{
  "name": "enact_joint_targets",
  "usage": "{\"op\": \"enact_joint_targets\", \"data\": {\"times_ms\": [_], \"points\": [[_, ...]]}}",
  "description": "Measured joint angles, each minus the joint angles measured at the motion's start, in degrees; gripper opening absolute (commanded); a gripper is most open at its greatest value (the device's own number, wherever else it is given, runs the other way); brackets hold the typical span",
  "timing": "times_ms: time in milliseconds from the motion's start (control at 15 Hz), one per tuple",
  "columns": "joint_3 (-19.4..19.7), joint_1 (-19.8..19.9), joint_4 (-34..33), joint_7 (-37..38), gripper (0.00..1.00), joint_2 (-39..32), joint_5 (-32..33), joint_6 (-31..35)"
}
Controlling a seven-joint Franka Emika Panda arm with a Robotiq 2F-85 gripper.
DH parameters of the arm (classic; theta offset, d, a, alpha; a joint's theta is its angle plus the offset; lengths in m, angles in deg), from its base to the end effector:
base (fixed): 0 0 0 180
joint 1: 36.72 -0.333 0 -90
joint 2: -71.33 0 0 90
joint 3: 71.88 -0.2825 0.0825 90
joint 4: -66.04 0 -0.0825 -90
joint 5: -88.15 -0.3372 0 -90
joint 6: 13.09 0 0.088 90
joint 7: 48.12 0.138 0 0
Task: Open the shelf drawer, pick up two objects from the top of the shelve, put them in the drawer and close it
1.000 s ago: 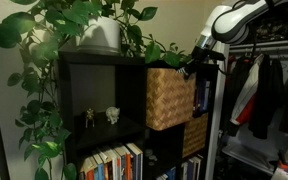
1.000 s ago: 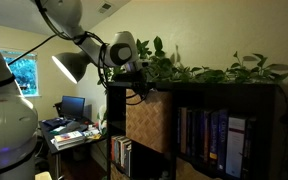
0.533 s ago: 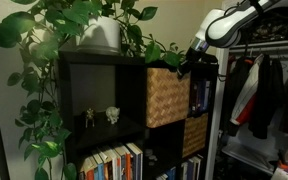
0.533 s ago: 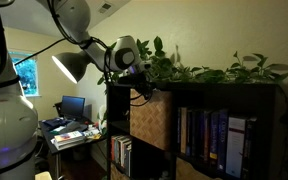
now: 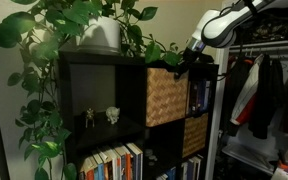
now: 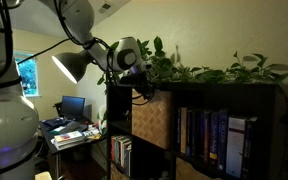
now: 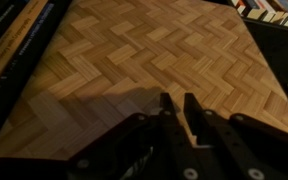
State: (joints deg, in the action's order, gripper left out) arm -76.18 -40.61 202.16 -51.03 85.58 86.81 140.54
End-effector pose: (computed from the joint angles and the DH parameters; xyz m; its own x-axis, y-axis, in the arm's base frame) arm 0.4828 0.0701 0.4478 0.8361 0.1583 0.5253 0.1706 -0.9850 0.0253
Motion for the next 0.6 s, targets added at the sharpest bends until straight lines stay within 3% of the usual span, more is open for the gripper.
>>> {"op": "enact_joint_targets", "data": {"times_ms": [267,467,600], "points": [[2.42,-2.93,-4.40,-9.97,0.77,1.67,-6.72,-14.47],[3.81,-2.84,-8.64,-13.62,0.96,2.69,-7.14,-28.02],[4.57,-2.63,-11.19,-15.04,1.00,2.89,-7.07,-35.48]]}}
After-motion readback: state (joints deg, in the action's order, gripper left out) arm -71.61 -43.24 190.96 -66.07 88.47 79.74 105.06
